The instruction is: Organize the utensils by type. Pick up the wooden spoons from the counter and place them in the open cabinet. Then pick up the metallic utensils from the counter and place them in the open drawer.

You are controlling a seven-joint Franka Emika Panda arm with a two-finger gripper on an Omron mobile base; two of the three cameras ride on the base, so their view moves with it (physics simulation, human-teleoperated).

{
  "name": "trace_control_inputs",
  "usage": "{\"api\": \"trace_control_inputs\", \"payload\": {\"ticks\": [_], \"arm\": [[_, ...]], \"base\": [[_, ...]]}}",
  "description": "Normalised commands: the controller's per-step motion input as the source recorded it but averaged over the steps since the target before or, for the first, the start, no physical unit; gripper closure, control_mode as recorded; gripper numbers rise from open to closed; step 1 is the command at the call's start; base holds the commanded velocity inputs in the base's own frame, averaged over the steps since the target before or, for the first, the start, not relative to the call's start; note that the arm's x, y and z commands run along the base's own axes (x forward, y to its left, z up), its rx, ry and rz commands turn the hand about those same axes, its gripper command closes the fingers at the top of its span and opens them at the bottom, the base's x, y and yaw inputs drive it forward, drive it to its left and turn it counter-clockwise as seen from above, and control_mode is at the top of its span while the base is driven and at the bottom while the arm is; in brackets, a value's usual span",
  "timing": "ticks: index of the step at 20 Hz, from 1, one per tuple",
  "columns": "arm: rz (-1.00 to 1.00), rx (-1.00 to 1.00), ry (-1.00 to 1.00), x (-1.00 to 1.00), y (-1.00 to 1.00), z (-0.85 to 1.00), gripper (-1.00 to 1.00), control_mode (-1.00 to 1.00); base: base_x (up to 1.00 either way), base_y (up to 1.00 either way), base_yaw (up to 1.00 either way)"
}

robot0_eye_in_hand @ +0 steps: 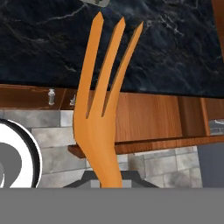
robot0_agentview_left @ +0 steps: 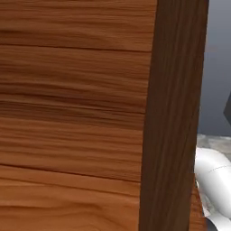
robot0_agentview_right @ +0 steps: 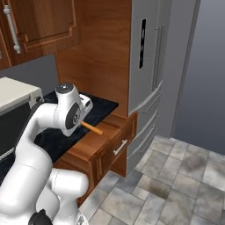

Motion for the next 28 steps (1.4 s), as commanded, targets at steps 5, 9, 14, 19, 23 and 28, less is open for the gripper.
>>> {"api": "trace_control_inputs", "payload": {"ticks": [5,9,14,19,23,28], "arm": [[0.00,0.00,0.00,0.00,0.00,0.00,1.00,1.00],[0.00,0.00,0.00,0.00,0.00,0.00,1.00,1.00],[0.00,0.00,0.00,0.00,0.00,0.00,1.00,1.00],[0.00,0.00,0.00,0.00,0.00,0.00,1.00,1.00],[0.00,0.00,0.00,0.00,0.00,0.00,1.00,1.00],[0.00,0.00,0.00,0.00,0.00,0.00,1.00,1.00]], "base": [[0.52,0.06,0.01],[0.44,0.01,0.00],[0.09,0.03,0.00],[0.00,0.00,0.00],[0.00,0.00,0.00],[0.00,0.00,0.00]]}}
